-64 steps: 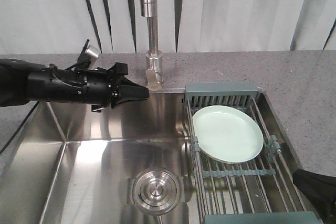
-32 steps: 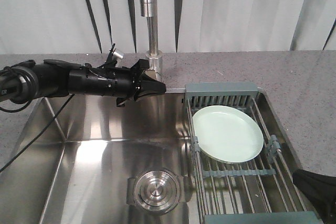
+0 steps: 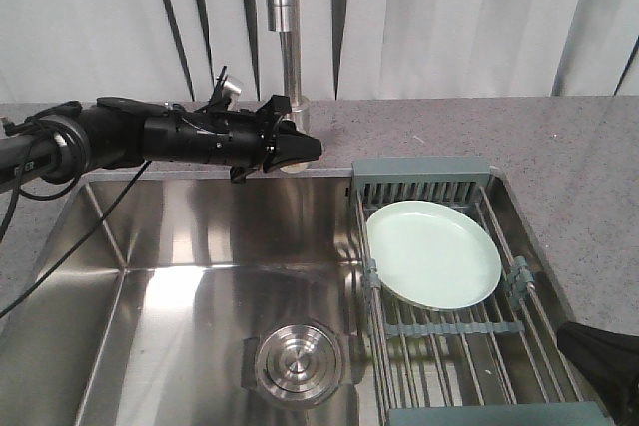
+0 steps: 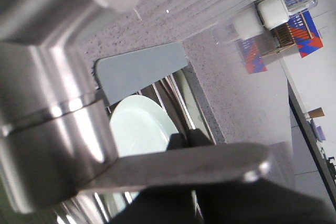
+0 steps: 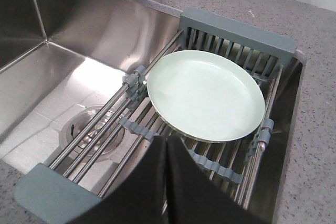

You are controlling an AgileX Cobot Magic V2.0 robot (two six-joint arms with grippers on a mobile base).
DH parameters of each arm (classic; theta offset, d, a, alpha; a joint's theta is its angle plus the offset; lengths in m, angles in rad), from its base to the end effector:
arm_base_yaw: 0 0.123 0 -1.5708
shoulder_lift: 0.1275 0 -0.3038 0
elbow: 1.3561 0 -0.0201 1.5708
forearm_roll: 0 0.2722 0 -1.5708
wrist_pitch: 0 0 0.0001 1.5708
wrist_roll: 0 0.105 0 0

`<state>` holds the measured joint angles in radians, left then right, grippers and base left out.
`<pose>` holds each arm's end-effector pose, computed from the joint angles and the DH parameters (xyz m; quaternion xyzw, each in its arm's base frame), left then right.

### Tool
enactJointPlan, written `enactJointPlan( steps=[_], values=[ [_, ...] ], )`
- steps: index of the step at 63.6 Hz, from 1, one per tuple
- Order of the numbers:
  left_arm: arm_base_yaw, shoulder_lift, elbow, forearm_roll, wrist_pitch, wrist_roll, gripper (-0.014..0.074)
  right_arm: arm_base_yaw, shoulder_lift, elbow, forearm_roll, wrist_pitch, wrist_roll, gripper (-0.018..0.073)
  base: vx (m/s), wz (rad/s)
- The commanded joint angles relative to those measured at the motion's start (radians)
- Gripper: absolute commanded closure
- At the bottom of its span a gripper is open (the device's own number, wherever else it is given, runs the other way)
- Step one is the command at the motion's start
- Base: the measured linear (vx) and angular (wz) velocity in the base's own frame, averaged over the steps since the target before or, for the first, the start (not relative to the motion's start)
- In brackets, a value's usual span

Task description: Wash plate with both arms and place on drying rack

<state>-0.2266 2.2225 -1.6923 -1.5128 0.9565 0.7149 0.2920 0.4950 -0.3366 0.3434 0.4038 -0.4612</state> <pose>0.4879 -0.2005 0.2102 0.0202 0.8028 -0.5600 0.2036 0.1106 0.0478 0.2551 -0.2171 0.8186 0.0953 0.5232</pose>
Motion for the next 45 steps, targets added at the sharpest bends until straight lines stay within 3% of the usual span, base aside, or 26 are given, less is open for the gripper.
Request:
enactJointPlan(
  steps=[1,15,28,37,45],
  values=[
    [0.003,-0.064,-0.069,-0.086,-0.059,-0.006,0.0603,-0.005,0.001,-0.029,0.009,-0.066,-0.011,0.0564,0.00,0.00],
    [0.003,-0.064,-0.127,-0.085,-0.052,-0.010,0.0603,-0.005,0.001,-0.029,0.009,-0.065,-0.011,0.0564,0.00,0.00],
    [0.003,-0.071,-0.131,-0.076,0.069,-0.010,0.0603,-0.005,0.001,-0.029,0.009,-0.066,-0.011,0.0564,0.00,0.00],
    [0.003,-0.108,-0.131,-0.011,0.138,-0.011,0.0603,-0.005,0.001,-0.029,0.009,-0.066,-0.011,0.0564,0.00,0.00],
    [0.008,-0.169,-0.131,0.120,0.154,-0.081,0.0603,-0.005,0.001,-0.029,0.009,-0.066,-0.011,0.0564,0.00,0.00]
  ],
)
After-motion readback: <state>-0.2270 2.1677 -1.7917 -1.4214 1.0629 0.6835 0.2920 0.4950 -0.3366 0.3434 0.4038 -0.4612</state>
